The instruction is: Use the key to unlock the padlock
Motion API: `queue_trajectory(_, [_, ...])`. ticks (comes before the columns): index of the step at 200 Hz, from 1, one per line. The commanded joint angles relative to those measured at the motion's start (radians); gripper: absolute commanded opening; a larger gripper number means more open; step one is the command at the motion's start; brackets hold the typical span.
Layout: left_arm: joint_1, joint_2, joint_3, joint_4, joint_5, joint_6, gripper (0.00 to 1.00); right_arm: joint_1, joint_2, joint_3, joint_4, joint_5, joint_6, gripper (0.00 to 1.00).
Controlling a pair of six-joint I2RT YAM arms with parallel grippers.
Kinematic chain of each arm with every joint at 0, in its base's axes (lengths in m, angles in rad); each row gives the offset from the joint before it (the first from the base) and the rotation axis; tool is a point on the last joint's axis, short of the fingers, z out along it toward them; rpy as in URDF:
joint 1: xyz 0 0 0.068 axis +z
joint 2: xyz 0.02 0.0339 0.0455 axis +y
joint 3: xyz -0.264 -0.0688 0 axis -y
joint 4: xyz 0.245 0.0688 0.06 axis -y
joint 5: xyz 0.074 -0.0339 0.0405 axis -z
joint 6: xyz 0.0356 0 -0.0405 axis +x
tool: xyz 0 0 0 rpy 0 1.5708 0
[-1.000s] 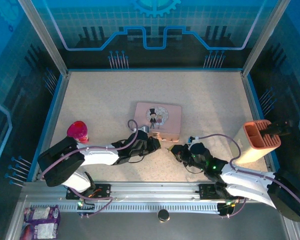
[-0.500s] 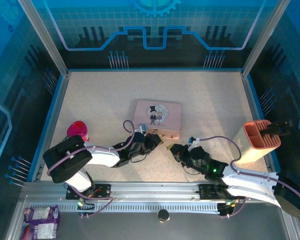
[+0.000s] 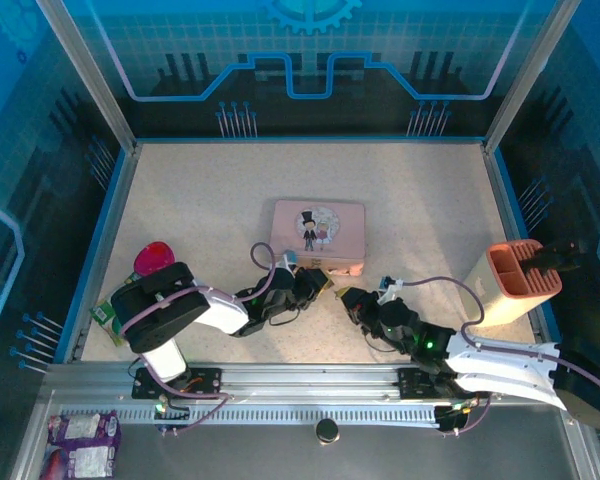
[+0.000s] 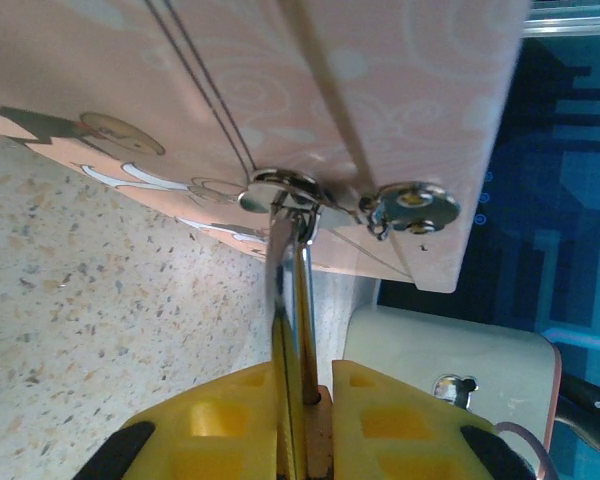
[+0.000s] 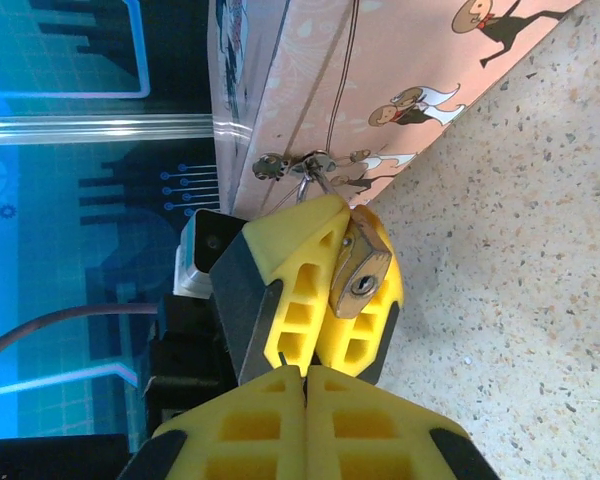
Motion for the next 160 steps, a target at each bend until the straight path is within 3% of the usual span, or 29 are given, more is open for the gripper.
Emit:
queue_trajectory(1, [-0.009, 0.019, 0.04, 0.194, -0.025, -0.024, 0.0, 0.018, -0.031, -0.027, -0.041, 0.1, 0.041, 0.0])
queue_trajectory(53, [-0.015, 0.094, 0.046, 0.32, -0.014, -0.052, 0.0, 0.027, -0.023, -0.03, -0.036, 0.135, 0.098, 0.0])
queue_trajectory(77, [-0.02, 0.103, 0.045, 0.329, -0.011, -0.057, 0.0, 0.027, -0.034, -0.009, -0.108, 0.137, 0.118, 0.0])
queue_trajectory(160, [-0.024, 0.105, 0.049, 0.362, -0.001, -0.069, 0.0, 0.012, 0.037, 0.002, -0.04, 0.134, 0.139, 0.0])
